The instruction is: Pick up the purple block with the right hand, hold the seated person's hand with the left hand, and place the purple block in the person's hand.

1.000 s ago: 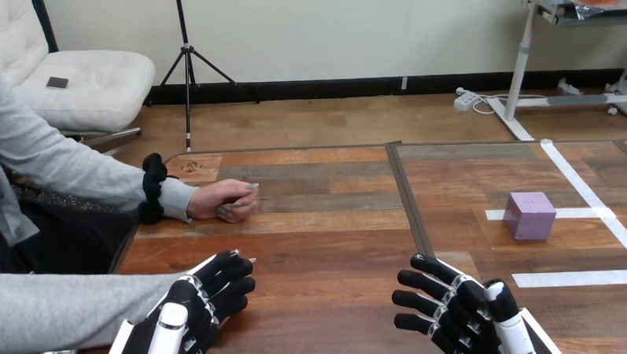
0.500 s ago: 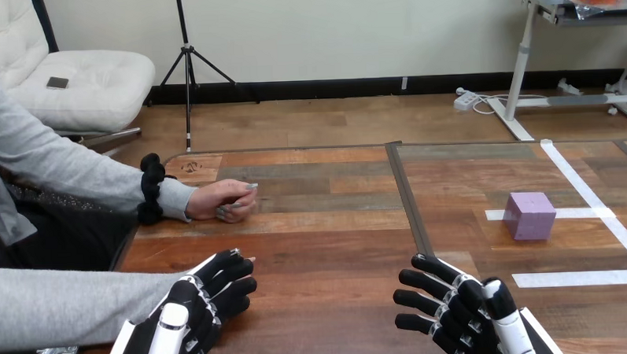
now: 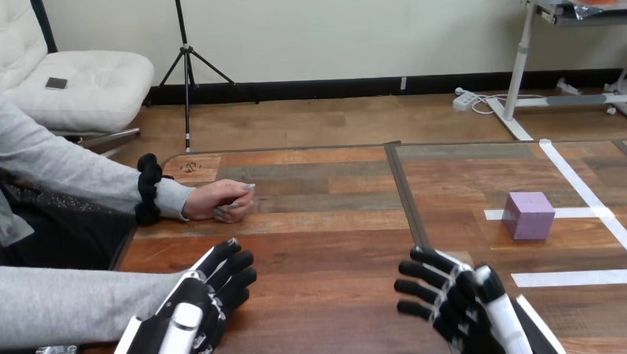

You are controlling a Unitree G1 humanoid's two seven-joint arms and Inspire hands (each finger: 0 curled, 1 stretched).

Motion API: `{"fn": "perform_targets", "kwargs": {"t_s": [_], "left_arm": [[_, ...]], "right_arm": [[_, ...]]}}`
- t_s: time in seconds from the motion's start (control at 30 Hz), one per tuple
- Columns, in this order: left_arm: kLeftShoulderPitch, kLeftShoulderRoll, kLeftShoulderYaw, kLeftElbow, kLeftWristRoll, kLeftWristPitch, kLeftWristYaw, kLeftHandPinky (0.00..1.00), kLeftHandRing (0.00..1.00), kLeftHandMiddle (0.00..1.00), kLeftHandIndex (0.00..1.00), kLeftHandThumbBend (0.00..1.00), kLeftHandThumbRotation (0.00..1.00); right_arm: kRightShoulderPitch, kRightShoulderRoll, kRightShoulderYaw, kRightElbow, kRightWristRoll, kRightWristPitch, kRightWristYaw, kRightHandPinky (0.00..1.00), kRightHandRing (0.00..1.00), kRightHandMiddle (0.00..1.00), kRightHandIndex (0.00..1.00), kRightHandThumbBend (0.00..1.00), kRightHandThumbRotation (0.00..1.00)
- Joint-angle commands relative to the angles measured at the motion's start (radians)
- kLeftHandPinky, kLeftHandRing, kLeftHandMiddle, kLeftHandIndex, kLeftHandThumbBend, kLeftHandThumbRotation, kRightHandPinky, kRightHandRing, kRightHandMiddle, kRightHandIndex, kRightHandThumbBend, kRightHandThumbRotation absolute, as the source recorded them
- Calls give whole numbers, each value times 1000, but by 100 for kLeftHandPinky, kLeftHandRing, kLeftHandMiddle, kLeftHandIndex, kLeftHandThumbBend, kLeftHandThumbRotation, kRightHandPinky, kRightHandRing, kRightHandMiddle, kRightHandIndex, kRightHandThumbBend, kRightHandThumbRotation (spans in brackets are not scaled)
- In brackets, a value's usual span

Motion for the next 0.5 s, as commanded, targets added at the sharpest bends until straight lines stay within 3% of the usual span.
{"fn": "perform_targets", "kwargs": {"t_s": [0.0,0.17,0.47], "left_arm": [[-89,9,23,4,-32,-39,-29,95,90,90,90,46,88],[-102,3,37,22,-49,-53,-46,95,92,91,90,49,97],[-101,-3,56,18,-69,-52,-55,94,92,92,90,57,100]], "right_arm": [[-186,-14,-32,63,-19,-40,-15,78,82,80,79,72,78],[-253,-28,-53,129,-38,-67,-22,78,82,81,80,71,81],[-362,-54,-94,260,-53,-111,-15,78,83,83,83,70,84]]}}
